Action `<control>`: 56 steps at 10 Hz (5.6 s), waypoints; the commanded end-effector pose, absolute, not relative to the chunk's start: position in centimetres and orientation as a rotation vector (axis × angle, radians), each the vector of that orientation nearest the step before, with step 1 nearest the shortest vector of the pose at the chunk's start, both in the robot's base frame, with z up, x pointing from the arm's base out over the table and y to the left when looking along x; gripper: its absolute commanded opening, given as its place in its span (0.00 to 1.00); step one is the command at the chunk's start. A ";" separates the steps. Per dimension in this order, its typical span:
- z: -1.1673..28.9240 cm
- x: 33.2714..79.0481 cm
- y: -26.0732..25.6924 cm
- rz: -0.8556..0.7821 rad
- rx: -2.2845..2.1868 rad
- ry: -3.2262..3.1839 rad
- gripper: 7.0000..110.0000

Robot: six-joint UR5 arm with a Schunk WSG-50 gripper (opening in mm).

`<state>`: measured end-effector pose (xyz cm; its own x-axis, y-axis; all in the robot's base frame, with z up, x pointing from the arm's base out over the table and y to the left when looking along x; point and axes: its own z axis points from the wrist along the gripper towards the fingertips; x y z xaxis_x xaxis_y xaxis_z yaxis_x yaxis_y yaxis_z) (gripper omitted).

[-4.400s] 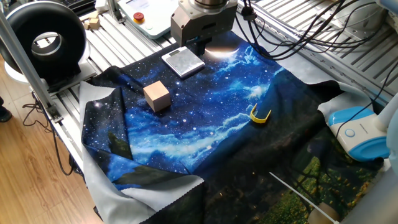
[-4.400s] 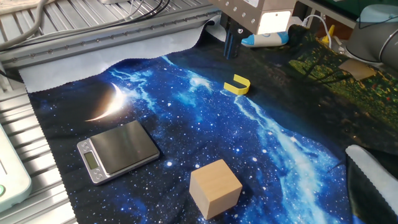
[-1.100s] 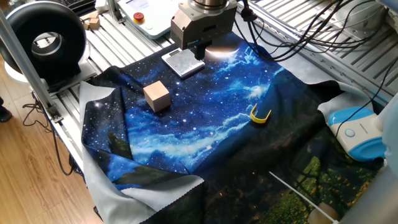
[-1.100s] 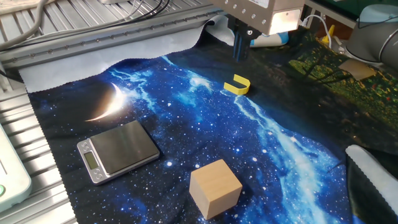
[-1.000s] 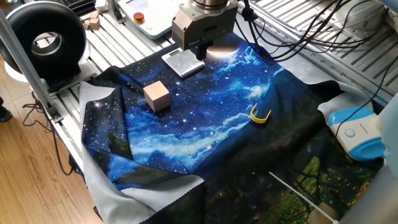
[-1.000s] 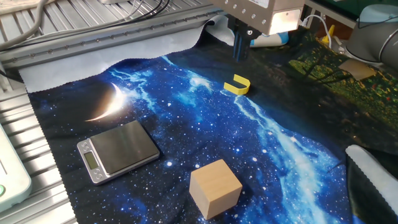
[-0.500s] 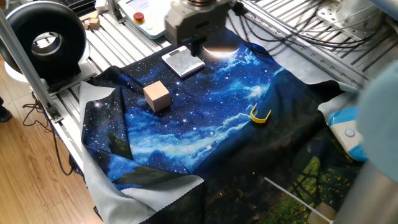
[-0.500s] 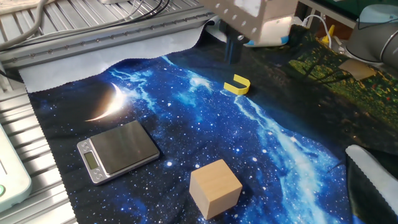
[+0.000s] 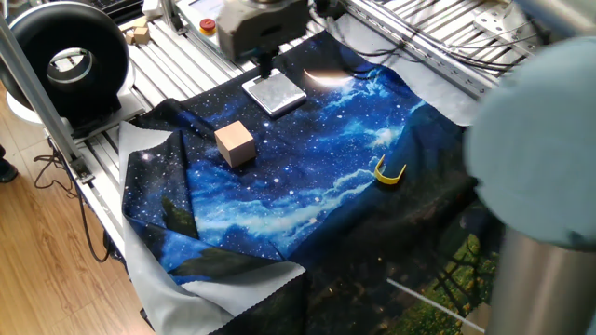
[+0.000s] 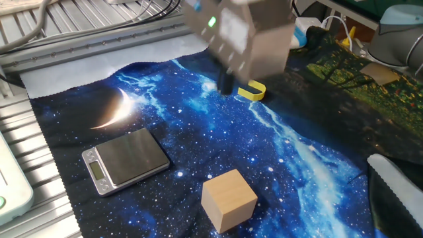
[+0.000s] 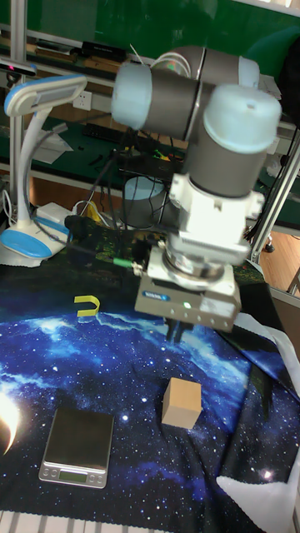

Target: Place the block on the scale

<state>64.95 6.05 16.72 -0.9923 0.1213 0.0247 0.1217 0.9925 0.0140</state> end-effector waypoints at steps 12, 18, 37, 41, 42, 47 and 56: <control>7.3 71.3 15.0 -0.061 -0.384 -3.161 0.00; 5.6 67.2 11.1 0.006 -0.251 -3.168 0.00; 4.4 67.6 11.8 -0.047 -0.257 -3.162 0.57; 4.5 66.8 10.5 -0.017 -0.199 -3.144 0.79; 4.9 66.7 10.1 -0.017 -0.194 -3.143 0.79; 3.7 67.2 10.4 -0.016 -0.210 -3.161 0.79; 2.6 66.1 11.8 -0.083 -0.272 -3.142 0.79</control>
<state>66.19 11.13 2.77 -0.9884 0.1517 -0.0118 0.1515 0.9883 0.0186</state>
